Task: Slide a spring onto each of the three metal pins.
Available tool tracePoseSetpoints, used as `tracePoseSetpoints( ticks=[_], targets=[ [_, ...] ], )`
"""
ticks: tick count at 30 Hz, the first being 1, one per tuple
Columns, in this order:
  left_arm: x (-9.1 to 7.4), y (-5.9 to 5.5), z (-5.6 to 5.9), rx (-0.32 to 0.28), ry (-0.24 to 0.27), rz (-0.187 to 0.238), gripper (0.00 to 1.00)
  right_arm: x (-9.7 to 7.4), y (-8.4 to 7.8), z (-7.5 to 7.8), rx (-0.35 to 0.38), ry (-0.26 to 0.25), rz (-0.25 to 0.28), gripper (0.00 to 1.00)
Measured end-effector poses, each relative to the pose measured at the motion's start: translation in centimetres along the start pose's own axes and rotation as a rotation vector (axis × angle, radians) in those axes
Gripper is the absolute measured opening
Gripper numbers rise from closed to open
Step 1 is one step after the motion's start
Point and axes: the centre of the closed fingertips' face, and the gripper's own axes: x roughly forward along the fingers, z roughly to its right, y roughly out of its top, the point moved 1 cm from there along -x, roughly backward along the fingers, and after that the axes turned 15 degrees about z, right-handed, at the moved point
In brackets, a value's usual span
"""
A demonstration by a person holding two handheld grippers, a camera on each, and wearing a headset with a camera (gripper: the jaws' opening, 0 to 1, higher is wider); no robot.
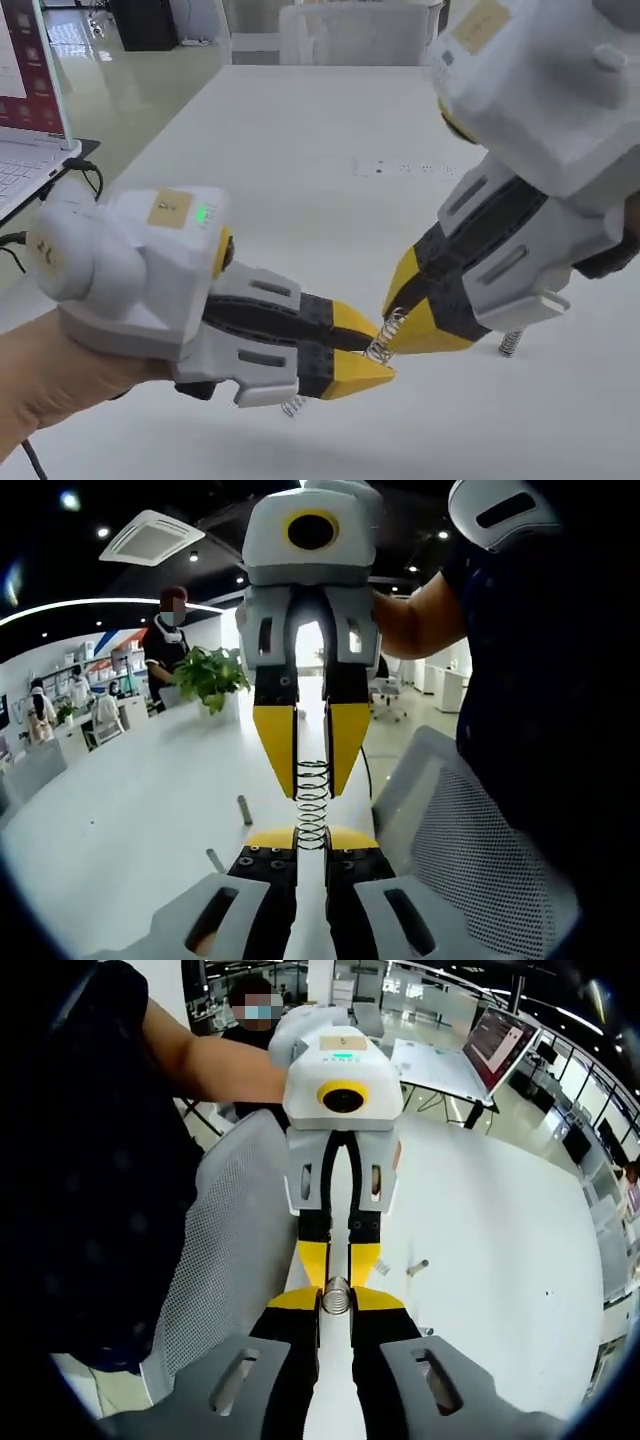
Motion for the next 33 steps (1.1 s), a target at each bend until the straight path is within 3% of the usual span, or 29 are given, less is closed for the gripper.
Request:
tracePoseSetpoints(
  ticks=[8,10,17,28,33],
  targets=[
    [0.5,0.6,-0.1,0.0,0.004,0.036,0.01,0.4,-0.8,0.0,-0.005,0.016,-0.032,0.09],
    [0.7,0.5,-0.2,0.002,0.007,0.028,0.01,0.3,-0.9,0.1,-0.012,0.014,-0.04,0.09],
    [0.8,0.7,-0.5,-0.009,0.026,0.071,0.01,-0.2,-0.9,0.3,-0.011,0.009,-0.025,0.09],
    [0.8,0.6,-0.5,-0.014,0.035,0.077,0.01,-0.8,-1.0,0.4,0.005,0.011,0.001,0.13],
    [0.8,0.7,-0.6,-0.019,0.044,0.088,0.01,-0.7,-1.2,0.6,0.002,0.003,-0.003,0.09]
  ],
)
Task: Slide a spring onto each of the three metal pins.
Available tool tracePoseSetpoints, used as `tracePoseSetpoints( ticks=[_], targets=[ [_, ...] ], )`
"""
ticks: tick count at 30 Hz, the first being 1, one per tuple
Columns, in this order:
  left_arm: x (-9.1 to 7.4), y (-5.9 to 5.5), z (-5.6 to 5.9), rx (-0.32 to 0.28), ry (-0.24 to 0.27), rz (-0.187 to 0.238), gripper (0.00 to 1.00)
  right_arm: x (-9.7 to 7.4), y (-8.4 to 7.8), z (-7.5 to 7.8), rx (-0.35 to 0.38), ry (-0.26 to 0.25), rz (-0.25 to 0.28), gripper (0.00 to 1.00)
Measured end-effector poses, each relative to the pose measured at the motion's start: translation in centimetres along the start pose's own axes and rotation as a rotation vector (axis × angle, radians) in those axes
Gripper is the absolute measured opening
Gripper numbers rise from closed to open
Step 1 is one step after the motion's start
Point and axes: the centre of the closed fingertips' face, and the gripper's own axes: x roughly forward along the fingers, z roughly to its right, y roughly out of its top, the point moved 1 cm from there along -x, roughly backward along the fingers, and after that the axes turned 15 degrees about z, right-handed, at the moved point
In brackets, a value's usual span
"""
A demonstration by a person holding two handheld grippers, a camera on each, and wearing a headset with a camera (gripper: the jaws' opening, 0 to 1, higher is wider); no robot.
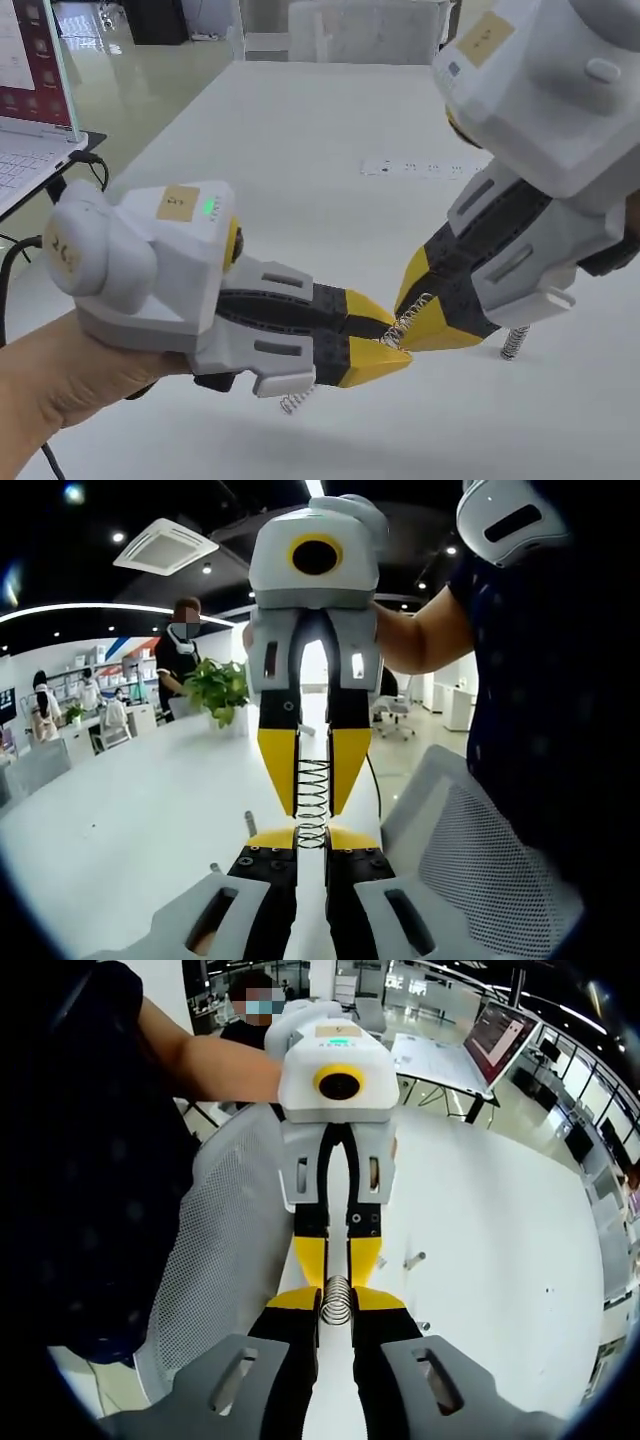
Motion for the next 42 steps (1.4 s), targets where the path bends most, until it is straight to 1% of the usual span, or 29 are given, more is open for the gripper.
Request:
tracePoseSetpoints(
  ticks=[3,5,10,13,15,22,25,28,30,37,40,42],
  targets=[
    [0.1,0.2,0.0,0.001,-0.002,0.01,0.01,0.1,-0.1,0.0,0.004,0.004,-0.001,0.09],
    [0.1,0.1,0.0,0.007,0.0,0.007,0.01,0.1,-0.2,0.0,0.003,0.002,-0.005,0.09],
    [0.1,0.1,-0.2,0.007,0.012,0.016,0.02,0.2,-0.1,0.2,-0.001,-0.004,-0.012,0.08],
    [0.3,-0.2,-0.2,0.027,0.018,-0.001,0.02,0.4,-0.5,0.4,0.004,0.0,-0.038,0.08],
    [0.4,-0.6,-0.4,0.024,0.03,-0.014,0.02,0.6,-0.8,0.5,-0.004,-0.004,-0.056,0.08],
    [0.5,-1.2,-0.6,0.036,0.042,-0.04,0.03,1.0,-1.2,0.6,-0.007,-0.002,-0.087,0.08],
    [0.3,-1.4,-0.7,0.02,0.05,-0.041,0.06,1.0,-1.2,0.6,-0.01,-0.006,-0.091,0.08],
    [-0.1,-2.0,-0.9,0.014,0.065,-0.054,0.09,1.0,-1.3,0.7,-0.008,-0.007,-0.096,0.08],
    [-0.5,-2.2,-0.8,0.006,0.076,-0.054,0.11,0.9,-1.4,0.9,-0.008,-0.012,-0.1,0.08],
    [-2.6,-3.2,-1.1,-0.026,0.14,-0.075,0.19,0.5,-1.6,1.8,0.007,-0.035,-0.102,0.08],
    [-3.3,-3.4,-1.2,-0.029,0.161,-0.083,0.22,0.4,-1.8,2.2,0.012,-0.045,-0.106,0.08],
    [-3.9,-3.5,-1.4,-0.031,0.184,-0.082,0.25,0.3,-2.0,2.5,0.011,-0.055,-0.114,0.08]
  ],
)
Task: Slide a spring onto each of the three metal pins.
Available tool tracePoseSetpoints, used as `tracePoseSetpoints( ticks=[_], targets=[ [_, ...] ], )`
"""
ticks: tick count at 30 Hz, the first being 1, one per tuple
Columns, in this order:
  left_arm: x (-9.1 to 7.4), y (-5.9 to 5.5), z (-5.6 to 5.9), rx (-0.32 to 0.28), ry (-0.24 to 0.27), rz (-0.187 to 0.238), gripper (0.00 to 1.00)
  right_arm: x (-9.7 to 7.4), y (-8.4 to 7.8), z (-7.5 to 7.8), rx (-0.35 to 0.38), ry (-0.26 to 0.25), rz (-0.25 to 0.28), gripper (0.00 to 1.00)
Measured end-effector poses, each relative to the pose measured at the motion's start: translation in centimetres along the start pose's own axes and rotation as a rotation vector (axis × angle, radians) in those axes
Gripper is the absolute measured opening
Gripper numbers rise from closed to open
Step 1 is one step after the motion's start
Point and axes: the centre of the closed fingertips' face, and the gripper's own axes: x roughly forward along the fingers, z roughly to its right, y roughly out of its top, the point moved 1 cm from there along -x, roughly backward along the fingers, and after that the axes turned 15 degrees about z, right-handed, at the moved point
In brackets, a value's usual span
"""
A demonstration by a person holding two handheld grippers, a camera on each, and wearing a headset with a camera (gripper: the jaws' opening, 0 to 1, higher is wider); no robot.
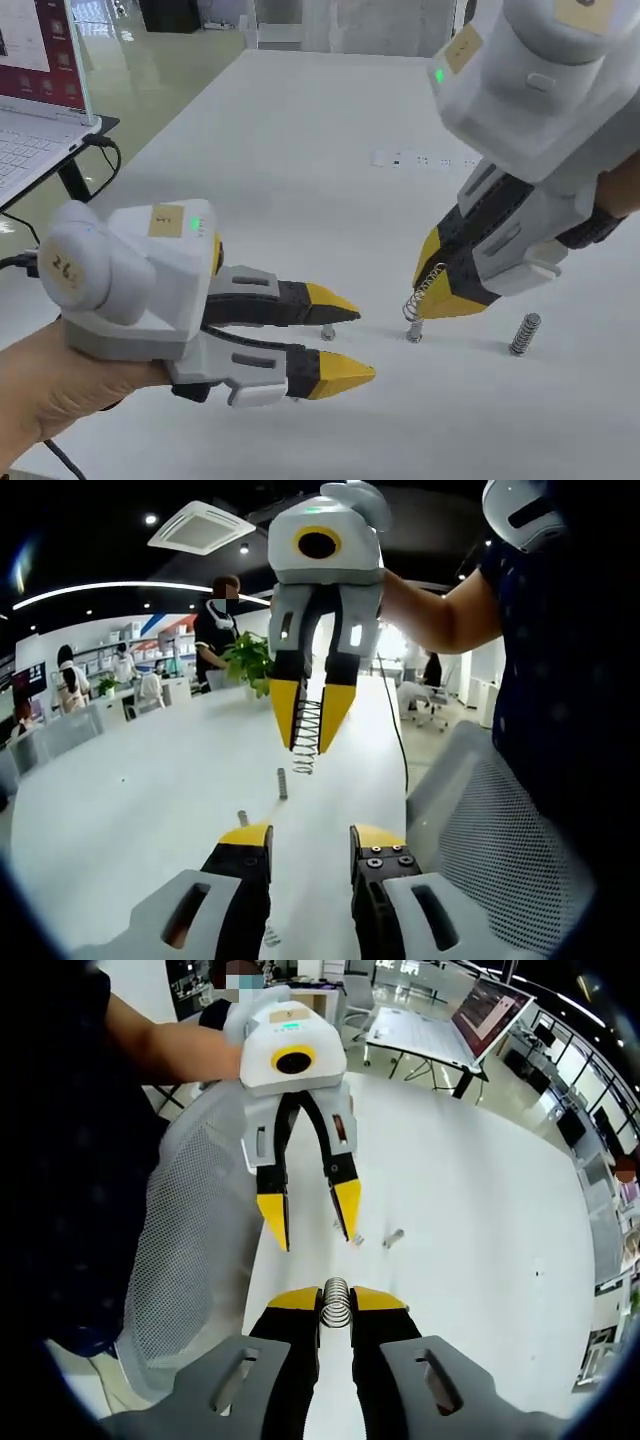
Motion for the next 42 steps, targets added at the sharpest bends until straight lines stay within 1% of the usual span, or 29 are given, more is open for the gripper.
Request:
tracePoseSetpoints(
  ticks=[4,7,8,14,15,17,20,23,25,26,29,32,34,36,38,42],
  targets=[
    [-1.1,-0.2,-0.5,-0.012,0.038,-0.004,0.3,-0.1,-0.3,0.6,0.008,-0.008,-0.01,0.08],
    [-1.7,-0.1,-1.0,-0.016,0.064,0.002,0.33,-0.3,-0.5,0.9,0.008,-0.016,-0.021,0.08],
    [-2.0,0.0,-1.2,-0.016,0.078,0.005,0.34,-0.4,-0.6,1.5,0.008,-0.021,-0.025,0.08],
    [-3.0,-0.2,-2.2,-0.023,0.131,0.007,0.4,-0.6,-1.2,3.0,0.019,-0.042,-0.04,0.08],
    [-3.1,-0.3,-2.4,-0.023,0.143,0.005,0.43,-0.6,-1.3,3.3,0.022,-0.046,-0.04,0.08],
    [-3.3,-0.4,-2.6,-0.026,0.153,0.0,0.44,-0.6,-1.4,3.4,0.026,-0.048,-0.043,0.08],
    [-3.7,-1.1,-3.0,-0.028,0.17,-0.01,0.47,-0.6,-1.8,3.9,0.028,-0.057,-0.056,0.08],
    [-4.3,-2.1,-3.4,-0.029,0.192,-0.035,0.49,-0.6,-2.1,4.2,0.038,-0.062,-0.059,0.08],
    [-4.6,-2.6,-3.5,-0.027,0.199,-0.049,0.51,-0.3,-2.7,5.1,0.038,-0.072,-0.071,0.08],
    [-4.7,-2.8,-3.6,-0.024,0.202,-0.052,0.51,-0.4,-2.7,5.0,0.037,-0.076,-0.075,0.08],
    [-5.0,-3.2,-3.9,-0.036,0.214,-0.051,0.53,-0.2,-3.2,5.4,0.047,-0.076,-0.089,0.08],
    [-5.2,-3.5,-4.3,-0.043,0.229,-0.053,0.54,0.1,-3.9,6.0,0.05,-0.082,-0.111,0.08],
    [-5.2,-3.7,-4.4,-0.046,0.236,-0.058,0.55,0.4,-4.1,6.4,0.051,-0.083,-0.115,0.08],
    [-5.2,-3.6,-4.4,-0.047,0.24,-0.057,0.57,0.8,-4.5,6.9,0.064,-0.078,-0.125,0.08],
    [-5.0,-3.4,-4.2,-0.048,0.238,-0.044,0.58,1.3,-5.0,7.3,0.068,-0.076,-0.143,0.08],
    [-4.8,-3.4,-4.0,-0.043,0.232,-0.048,0.59,2.5,-5.9,7.7,0.081,-0.054,-0.171,0.08]
  ],
)
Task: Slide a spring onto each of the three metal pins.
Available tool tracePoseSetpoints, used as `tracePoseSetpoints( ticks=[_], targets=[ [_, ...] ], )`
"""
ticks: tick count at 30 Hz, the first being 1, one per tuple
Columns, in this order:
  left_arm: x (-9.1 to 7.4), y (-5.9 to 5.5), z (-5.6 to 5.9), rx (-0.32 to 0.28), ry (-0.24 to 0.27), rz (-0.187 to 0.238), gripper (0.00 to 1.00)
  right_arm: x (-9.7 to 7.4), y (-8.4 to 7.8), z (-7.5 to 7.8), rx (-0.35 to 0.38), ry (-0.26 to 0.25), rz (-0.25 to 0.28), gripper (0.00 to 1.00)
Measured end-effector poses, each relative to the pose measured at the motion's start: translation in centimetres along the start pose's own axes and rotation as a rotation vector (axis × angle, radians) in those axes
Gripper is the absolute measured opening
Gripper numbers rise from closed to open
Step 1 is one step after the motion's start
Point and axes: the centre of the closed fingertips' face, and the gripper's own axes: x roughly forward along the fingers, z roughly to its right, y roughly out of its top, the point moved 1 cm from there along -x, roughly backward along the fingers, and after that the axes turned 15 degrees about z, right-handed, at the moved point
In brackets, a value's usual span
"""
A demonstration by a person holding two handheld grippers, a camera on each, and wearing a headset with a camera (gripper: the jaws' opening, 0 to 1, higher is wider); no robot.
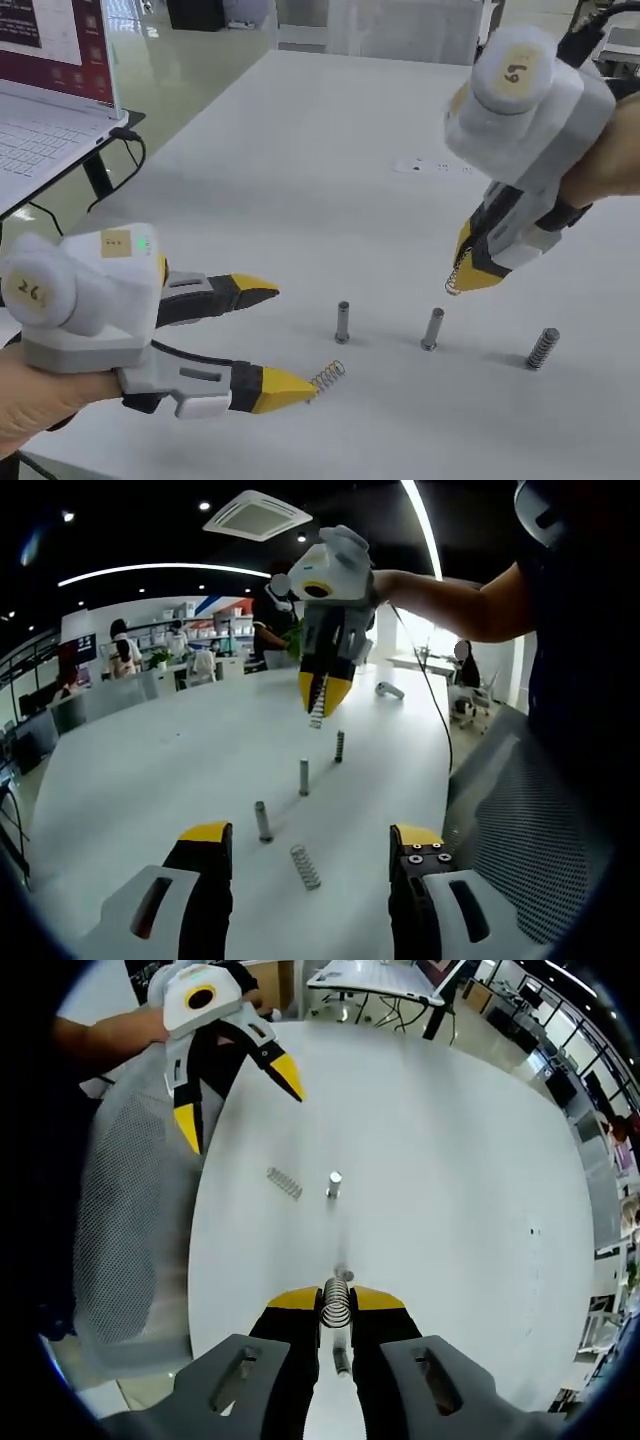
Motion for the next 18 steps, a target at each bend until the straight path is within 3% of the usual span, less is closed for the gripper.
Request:
tracePoseSetpoints(
  ticks=[3,18],
  targets=[
    [0.0,-0.2,0.1,-0.001,-0.001,-0.004,0.6,0.7,-0.6,0.5,-0.017,-0.004,-0.039,0.08],
    [0.3,-0.6,1.0,0.003,-0.013,-0.02,0.61,3.2,-1.7,0.6,-0.032,0.023,-0.072,0.08]
  ],
)
